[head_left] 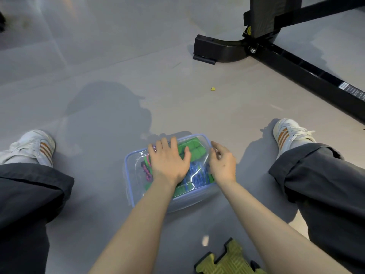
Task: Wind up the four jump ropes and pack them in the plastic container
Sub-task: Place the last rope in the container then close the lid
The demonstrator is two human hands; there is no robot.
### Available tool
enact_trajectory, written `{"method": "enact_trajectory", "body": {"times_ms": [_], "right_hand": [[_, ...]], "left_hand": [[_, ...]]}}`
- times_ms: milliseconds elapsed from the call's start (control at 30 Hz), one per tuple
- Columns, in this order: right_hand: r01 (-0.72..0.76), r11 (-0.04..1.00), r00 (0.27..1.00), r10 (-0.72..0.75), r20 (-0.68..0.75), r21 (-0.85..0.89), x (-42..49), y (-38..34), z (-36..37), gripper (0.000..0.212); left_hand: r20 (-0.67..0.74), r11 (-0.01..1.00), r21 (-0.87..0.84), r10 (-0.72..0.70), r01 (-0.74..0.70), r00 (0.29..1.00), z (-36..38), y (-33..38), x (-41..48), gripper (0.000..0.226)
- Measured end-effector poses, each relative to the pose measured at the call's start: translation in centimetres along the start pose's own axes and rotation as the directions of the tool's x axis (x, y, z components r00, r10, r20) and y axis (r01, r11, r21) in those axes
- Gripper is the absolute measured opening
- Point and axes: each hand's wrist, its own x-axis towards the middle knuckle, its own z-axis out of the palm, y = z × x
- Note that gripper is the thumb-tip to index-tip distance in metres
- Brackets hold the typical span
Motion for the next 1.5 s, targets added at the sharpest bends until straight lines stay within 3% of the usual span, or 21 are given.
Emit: {"method": "enact_trajectory", "body": {"times_ms": [100,333,433,533,600,733,900,1067,1167,1233,1367,1500], "right_hand": [[-0.121,0.993,0.993,0.121,0.012,-0.006,0.1,1.1,-0.2,0.049],[0.029,1.000,0.998,-0.029,0.063,0.013,0.1,1.6,-1.1,0.045],[0.045,0.999,0.999,-0.045,-0.006,0.009,-0.1,1.9,-1.0,0.044],[0.121,0.933,0.965,-0.191,-0.181,-0.339,-0.6,1.9,0.5,0.031],[0.155,0.836,0.937,-0.293,-0.189,-0.526,-0.5,1.6,1.5,0.030],[-0.012,0.872,0.979,-0.089,-0.182,-0.490,-0.5,0.0,2.8,0.023],[0.012,0.906,0.968,-0.117,-0.222,-0.424,-0.6,-0.9,4.0,0.035],[-0.005,0.906,0.982,-0.075,-0.172,-0.423,0.4,-0.8,3.2,0.039],[0.001,0.921,0.989,-0.057,-0.133,-0.390,0.0,-0.8,2.7,0.039],[0.052,0.922,0.996,-0.076,-0.046,-0.384,-0.4,-0.8,2.1,0.043],[0.288,0.774,0.955,-0.192,0.225,-0.563,-1.4,-0.1,0.1,0.062],[0.416,0.642,0.905,-0.223,0.362,-0.644,-2.8,-0.2,-1.2,0.062]], "left_hand": [[0.015,1.000,-0.026,-0.002,0.003,1.000,-0.2,-0.1,0.2,0.047],[-0.027,1.000,-0.015,-0.014,0.014,1.000,-0.1,-0.1,0.1,0.054],[-0.040,0.999,-0.042,-0.022,0.021,0.999,-0.1,0.1,-0.2,0.056],[-0.077,0.999,-0.036,-0.030,0.027,0.997,-0.2,0.2,-0.2,0.070],[-0.076,0.999,-0.025,-0.024,0.022,0.997,-0.1,0.1,-0.3,0.072],[-0.064,1.000,-0.004,-0.017,0.016,0.998,0.1,0.2,-0.2,0.061],[-0.198,0.999,-0.050,-0.018,0.009,0.980,0.9,0.3,0.0,0.048],[-0.185,0.997,-0.075,-0.011,-0.003,0.983,0.9,0.2,0.1,0.052],[-0.086,0.988,-0.150,0.011,-0.024,0.996,0.3,0.1,0.1,0.070],[-0.028,0.981,-0.183,0.051,-0.055,0.998,-0.2,-0.4,0.2,0.070],[-0.011,0.958,-0.199,0.210,-0.208,0.978,-2.2,-2.1,-1.1,0.069],[0.082,0.938,-0.089,0.342,-0.335,0.936,-3.2,-4.3,-4.4,0.091]]}}
